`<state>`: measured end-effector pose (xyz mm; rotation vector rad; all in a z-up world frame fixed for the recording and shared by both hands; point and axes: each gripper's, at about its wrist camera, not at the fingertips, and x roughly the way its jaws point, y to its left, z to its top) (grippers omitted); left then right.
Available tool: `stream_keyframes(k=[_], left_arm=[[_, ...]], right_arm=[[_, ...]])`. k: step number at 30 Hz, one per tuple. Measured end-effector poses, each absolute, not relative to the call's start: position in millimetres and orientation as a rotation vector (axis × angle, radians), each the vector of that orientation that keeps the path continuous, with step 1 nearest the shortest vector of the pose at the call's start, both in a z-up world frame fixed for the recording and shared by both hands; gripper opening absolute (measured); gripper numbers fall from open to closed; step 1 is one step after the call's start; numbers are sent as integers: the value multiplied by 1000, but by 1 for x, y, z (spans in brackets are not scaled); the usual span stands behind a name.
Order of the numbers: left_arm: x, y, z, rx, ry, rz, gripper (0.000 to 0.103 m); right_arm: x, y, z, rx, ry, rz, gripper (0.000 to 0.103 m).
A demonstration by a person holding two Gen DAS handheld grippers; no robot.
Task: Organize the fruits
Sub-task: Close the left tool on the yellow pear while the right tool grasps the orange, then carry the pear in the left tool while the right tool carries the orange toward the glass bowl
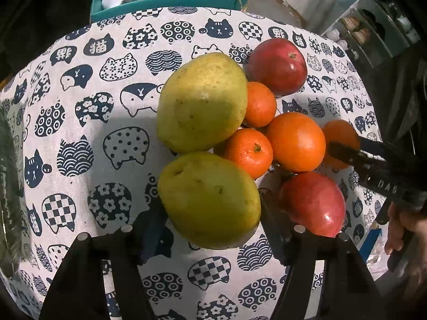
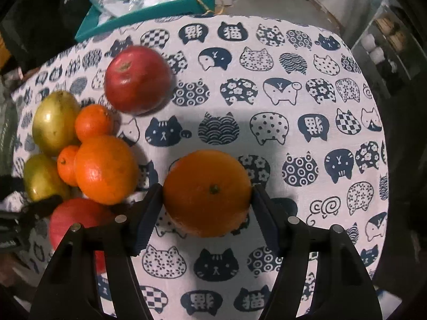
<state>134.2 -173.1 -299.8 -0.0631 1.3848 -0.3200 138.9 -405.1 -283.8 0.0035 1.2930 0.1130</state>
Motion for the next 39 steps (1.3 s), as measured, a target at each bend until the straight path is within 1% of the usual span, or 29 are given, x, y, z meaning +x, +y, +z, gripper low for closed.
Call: stream_keyframes(k=[4,10,15,19,31,39], left_arm=[[135,-175,-302,-71,1389,-323,69],[136,-176,-305,-77,1388,-335,68],[128,-173,-298,-22,1342,-312,68],[124,-164,-285,-11,1298,-299,68],[106,-135,-231,30,1145,-234,68],[91,-124,-197,41,1055,-224,68]], right_arm=[[140,-410,-292,21,1340,143,69],[139,-415,-291,18,1300,133,68],[141,-386,-291,-28,1272,114,66],[136,-377,-276,-53,1221,104,66],[111,-344,-207,-77,1023,144,66],[94,-323,-171,-78,942,193,66]])
